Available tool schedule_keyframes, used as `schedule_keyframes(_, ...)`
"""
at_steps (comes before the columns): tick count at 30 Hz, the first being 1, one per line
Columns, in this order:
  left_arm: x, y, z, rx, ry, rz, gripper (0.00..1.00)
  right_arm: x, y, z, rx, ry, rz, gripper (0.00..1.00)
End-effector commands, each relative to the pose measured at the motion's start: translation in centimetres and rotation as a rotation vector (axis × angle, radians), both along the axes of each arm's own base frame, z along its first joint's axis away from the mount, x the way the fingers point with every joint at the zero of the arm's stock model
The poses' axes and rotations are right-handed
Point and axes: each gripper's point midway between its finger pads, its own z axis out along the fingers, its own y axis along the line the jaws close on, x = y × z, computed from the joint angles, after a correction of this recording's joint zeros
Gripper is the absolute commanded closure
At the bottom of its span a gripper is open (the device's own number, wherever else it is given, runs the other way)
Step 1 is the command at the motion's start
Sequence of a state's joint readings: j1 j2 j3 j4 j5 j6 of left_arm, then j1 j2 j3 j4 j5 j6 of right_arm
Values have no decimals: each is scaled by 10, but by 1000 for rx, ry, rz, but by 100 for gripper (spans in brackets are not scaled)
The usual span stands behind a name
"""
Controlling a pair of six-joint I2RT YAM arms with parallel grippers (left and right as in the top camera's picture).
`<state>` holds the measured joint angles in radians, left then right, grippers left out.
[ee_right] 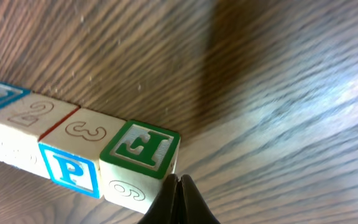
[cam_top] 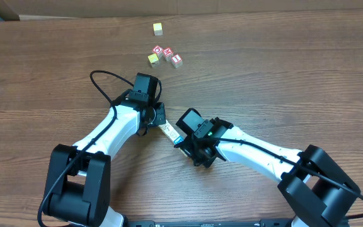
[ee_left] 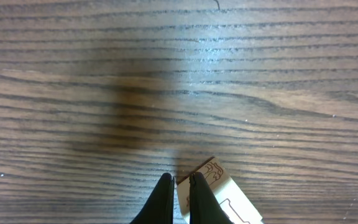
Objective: Flip 5 blocks
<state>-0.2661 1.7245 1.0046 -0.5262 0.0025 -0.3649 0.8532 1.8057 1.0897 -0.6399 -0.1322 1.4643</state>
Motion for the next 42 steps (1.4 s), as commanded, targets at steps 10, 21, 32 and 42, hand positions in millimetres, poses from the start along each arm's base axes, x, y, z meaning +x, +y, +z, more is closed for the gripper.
schedule_keyframes(10, -12, -15, -9, -55, 53, -29, 96, 3, 27, 8, 85, -9, -107, 93)
schedule_keyframes(21, -9, -16, -8, -58, 41, -29, 96, -7, 34, 9, 99, 41, -219, 79)
schedule_keyframes(32, -8, -16, -7, -57, 34, -28, 96, -10, 47, 12, 127, 19, -225, 79)
schedule_keyframes(42, -5, -8, -7, -15, 20, -13, 95, -23, 57, 12, 123, 0, -207, 78)
